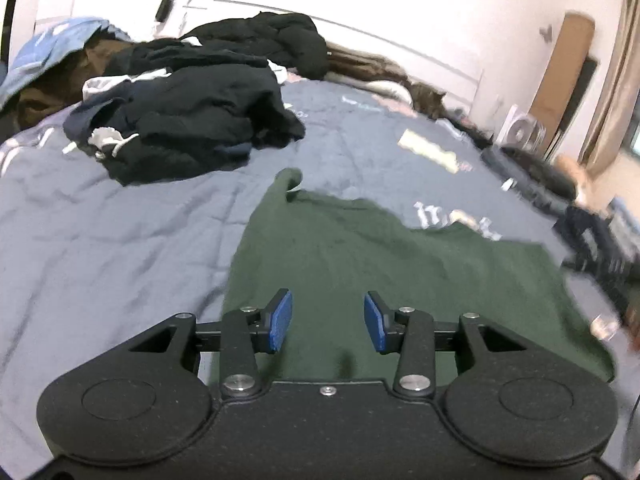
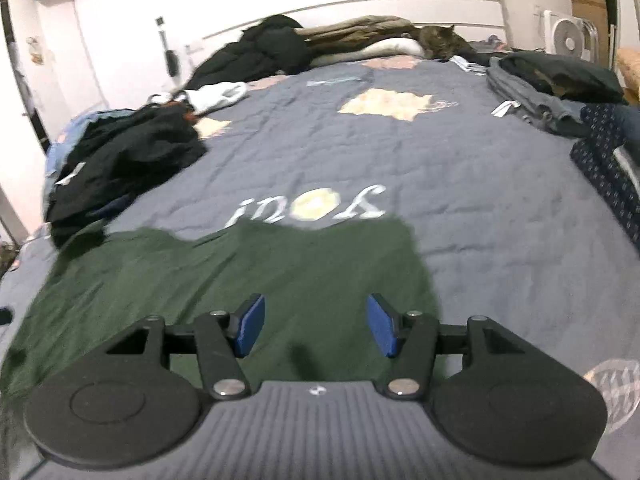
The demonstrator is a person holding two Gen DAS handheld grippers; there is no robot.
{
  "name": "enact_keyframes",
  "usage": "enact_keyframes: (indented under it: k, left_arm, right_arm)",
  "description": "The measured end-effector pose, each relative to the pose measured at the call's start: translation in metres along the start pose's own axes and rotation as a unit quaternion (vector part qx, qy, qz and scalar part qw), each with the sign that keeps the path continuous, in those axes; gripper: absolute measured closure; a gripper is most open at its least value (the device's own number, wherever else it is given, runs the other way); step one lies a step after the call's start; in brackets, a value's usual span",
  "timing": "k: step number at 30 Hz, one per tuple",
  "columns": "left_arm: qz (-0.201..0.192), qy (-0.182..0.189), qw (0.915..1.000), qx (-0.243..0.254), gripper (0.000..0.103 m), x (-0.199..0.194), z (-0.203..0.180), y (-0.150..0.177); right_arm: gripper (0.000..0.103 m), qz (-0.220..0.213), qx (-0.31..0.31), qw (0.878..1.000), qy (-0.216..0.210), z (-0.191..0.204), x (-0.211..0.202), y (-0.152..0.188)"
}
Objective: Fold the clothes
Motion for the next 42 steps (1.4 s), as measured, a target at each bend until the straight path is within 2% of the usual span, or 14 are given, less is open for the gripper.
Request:
enact_keyframes:
  k: [4,8,15,18,20,21,22,25,30,33,38,42]
  left_arm:
    - [0.006,0.003,0.9999,0.012,0.063,0.003,-0.005,0.008]
    - [0.014,0.004,0.9995,0.028,0.063,0.008,-0.008,0.012]
    - [0.023,0.008,0.9991,0.033,0.059,0.011,-0.01,0.016]
    - [0.027,0.004,0.999,0.034,0.059,0.012,-0.01,0.018]
    - [0.027,0.004,0.999,0.034,0.059,0.012,-0.011,0.018]
    - [0.027,0.004,0.9991,0.034,0.059,0.012,-0.011,0.017]
    - [0.026,0.005,0.9991,0.033,0.059,0.011,-0.011,0.017]
    - [0.023,0.007,0.9992,0.032,0.059,0.01,-0.011,0.016]
    - [0.018,0.004,0.9994,0.027,0.059,0.009,-0.009,0.014]
    - [0.027,-0.001,0.9992,0.031,0.059,0.011,-0.009,0.016]
    - [0.024,-0.009,0.9991,0.033,0.056,0.011,-0.005,0.014]
    - [0.008,-0.012,0.9998,0.014,0.056,0.004,0.004,0.004]
  right_arm:
    - [0.047,0.006,-0.038,0.999,0.021,-0.019,0.022,-0.028]
    - [0.046,0.013,-0.036,0.999,0.028,-0.035,0.045,-0.048]
    - [0.046,0.077,0.009,0.997,0.01,-0.033,0.097,-0.045]
    - [0.046,0.111,0.054,0.992,0.026,-0.036,0.11,-0.037]
    - [0.051,0.109,0.066,0.992,0.026,-0.036,0.11,-0.035]
    - [0.064,0.106,0.069,0.992,0.027,-0.036,0.109,-0.033]
    - [0.085,0.102,0.068,0.992,0.034,-0.037,0.107,-0.033]
    - [0.094,0.078,0.104,0.991,0.027,-0.046,0.096,-0.035]
    - [0.096,0.015,0.13,0.991,0.018,-0.053,0.068,-0.051]
    - [0.096,0.022,0.123,0.992,0.028,-0.054,0.073,-0.047]
    - [0.091,0.074,0.093,0.991,0.055,-0.052,0.095,-0.03]
    - [0.081,0.019,0.102,0.993,0.048,-0.045,0.059,-0.039]
Point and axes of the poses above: each gripper's, at about its wrist camera, not at the fingertips, and x roughly the way its jaws point, z to its left, y to its underside, the point moved 5 cm from there along x, roughly the way its jaws point, and after that the axes turned 2 degrees about -z, right-handed, at the moved point
